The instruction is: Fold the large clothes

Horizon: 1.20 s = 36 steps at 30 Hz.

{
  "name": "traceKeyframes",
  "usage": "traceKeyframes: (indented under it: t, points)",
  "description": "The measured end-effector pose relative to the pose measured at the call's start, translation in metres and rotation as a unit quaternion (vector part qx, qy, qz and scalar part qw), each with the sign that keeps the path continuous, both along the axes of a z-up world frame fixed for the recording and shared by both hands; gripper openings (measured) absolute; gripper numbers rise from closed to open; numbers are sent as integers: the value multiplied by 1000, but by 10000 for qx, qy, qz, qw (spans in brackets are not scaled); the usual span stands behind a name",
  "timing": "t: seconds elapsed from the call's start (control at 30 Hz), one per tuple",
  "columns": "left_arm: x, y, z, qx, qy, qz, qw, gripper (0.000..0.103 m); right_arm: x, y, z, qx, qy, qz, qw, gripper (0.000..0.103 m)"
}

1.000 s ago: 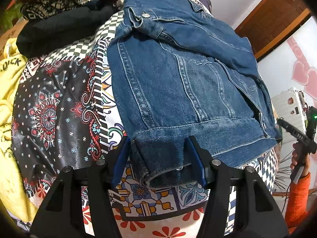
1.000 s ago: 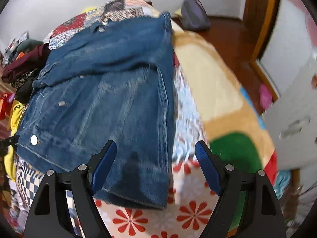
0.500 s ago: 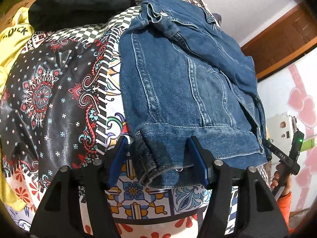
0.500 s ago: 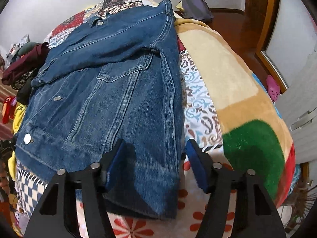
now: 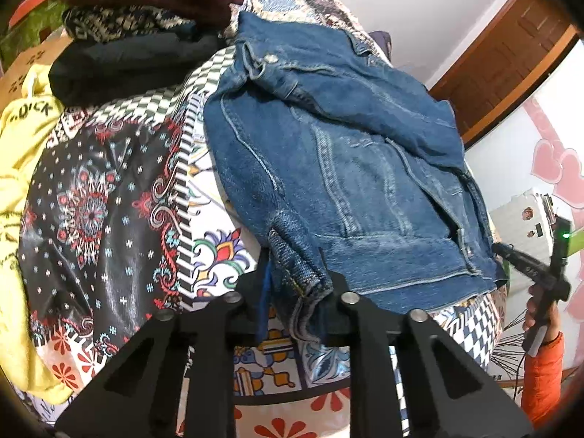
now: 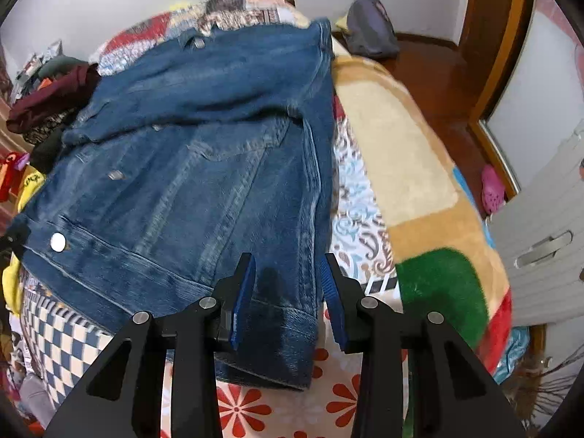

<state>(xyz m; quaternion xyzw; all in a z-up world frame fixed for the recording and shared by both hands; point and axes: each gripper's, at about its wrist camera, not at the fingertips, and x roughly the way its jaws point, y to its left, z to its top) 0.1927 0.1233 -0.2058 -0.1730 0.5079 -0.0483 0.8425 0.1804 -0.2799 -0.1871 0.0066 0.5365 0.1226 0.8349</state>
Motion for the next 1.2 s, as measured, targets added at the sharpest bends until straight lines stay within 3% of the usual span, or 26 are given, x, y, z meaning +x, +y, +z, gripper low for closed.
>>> traceKeyframes:
  t: [0.07, 0.2, 0.33, 0.5, 0.63, 0.9, 1.03, 1.17, 1.2]
  points:
    - [3, 2, 7, -65, -103, -9, 9999, 13, 3, -3, -16, 123, 265, -42, 9996, 34]
    - [8, 0, 19, -64, -271, -84, 9996, 11, 6, -5, -20, 388, 260, -128, 9988, 36]
    - [18, -3, 30, 11, -461, -162, 9988, 11, 12, 1, -15, 371, 146, 18, 9992, 16]
    - [35, -3, 52, 43, -770, -233, 9967, 11, 24, 13, 16, 515, -223, 233, 9982, 14]
    - [60, -3, 72, 82, -974, -253, 9949, 10, 43, 19, 60, 582, -752, 358, 9948, 14]
    - [138, 10, 119, 397, -1513, -35, 9877, 10, 122, 29, 118, 359, -1635, 180, 9857, 13]
    - [185, 19, 121, 480, -1573, 177, 9862, 10, 170, 34, 122, 384, -1743, -59, 9839, 13]
    - [234, 23, 104, 538, -1385, 297, 9885, 10, 221, 43, 104, 309, -1633, -237, 9858, 12]
    - [248, 24, 96, 593, -1311, 312, 9891, 10, 227, 44, 101, 266, -1610, -262, 9862, 6]
